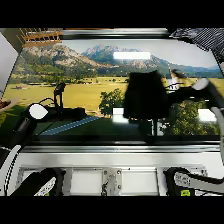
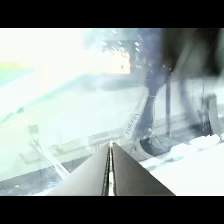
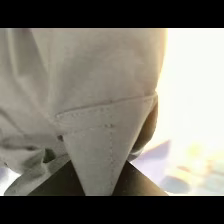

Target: Fold the clothes and pants, and hang the long-sleeved shirts on hangers.

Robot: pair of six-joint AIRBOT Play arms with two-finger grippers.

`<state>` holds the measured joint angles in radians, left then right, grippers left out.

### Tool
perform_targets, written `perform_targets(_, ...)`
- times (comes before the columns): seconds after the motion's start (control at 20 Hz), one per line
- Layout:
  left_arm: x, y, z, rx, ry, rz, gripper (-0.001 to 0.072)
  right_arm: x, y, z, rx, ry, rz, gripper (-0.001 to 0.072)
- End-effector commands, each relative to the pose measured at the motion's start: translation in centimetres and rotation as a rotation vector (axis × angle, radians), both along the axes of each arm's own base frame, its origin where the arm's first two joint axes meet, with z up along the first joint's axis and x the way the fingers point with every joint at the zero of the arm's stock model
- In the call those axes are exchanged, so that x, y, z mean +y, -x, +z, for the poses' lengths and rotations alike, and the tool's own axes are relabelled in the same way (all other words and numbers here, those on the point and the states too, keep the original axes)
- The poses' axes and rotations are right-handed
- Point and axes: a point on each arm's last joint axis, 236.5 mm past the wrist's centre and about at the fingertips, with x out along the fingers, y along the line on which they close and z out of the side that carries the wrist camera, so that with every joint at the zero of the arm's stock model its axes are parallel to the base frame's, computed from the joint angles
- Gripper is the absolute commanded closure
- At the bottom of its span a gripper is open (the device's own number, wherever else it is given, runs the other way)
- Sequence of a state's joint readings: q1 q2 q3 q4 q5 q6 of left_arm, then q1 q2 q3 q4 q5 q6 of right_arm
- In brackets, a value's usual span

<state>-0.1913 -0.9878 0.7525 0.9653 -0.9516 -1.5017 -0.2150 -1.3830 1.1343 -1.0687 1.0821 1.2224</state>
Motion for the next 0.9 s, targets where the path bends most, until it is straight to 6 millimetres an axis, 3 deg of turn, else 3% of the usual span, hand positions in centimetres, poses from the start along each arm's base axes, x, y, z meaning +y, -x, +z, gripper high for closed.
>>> perform_targets(0.0, -2.1, 0.3, 0.3, -0.037, 0.003, -0.043, 0.0704, -17.4, 3.1, 3.4, -0.066, 0.116, -0.555, 0.0689)
perform_targets(0.1, -2.9, 0.2, 0.5, -0.05, 0.012, -0.045, 0.0703, -23.2, 7.3, 2.5, -0.044, 0.081, -0.821, 0.069)
perform_targets(0.2, -3.3, 0.2, 0.6, -0.063, 0.014, -0.05, 0.0703, -25.6, 12.0, -0.1, 0.023, 0.034, -1.01, 0.069)
perform_targets(0.3, -3.4, 0.2, 0.7, -0.065, 0.014, -0.05, 0.0703, -25.2, 15.2, -2.8, 0.084, 0.005, -1.088, 0.069)
perform_targets(0.4, -3.3, 0.1, 0.7, -0.066, 0.014, -0.049, 0.0703, -23.5, 16.9, -4.9, 0.14, -0.035, -1.14, 0.0689)
perform_targets(0.55, -3.3, 0.1, 0.6, -0.065, 0.013, -0.049, 0.0703, -20.4, 18.1, -7.1, 0.203, -0.076, -1.163, 0.0689)
perform_targets(0.7, -3.3, 0.1, 0.6, -0.065, 0.013, -0.05, 0.0703, -18.9, 18.4, -7.5, 0.229, -0.084, -1.135, 0.067)
perform_targets(0.75, -3.3, 0.1, 0.6, -0.065, 0.013, -0.05, 0.0703, -18.9, 18.5, -7.2, 0.225, -0.074, -1.119, 0.0518)
perform_targets(0.8, -3.3, 0.1, 0.6, -0.065, 0.013, -0.05, 0.0703, -19.5, 18.6, -6.6, 0.202, -0.029, -1.084, 0.0281)
perform_targets(0.85, -3.3, 0.2, 0.6, -0.064, 0.013, -0.05, 0.0703, -20.8, 19.0, -5.6, 0.174, 0.05, -1.044, 0.0106)
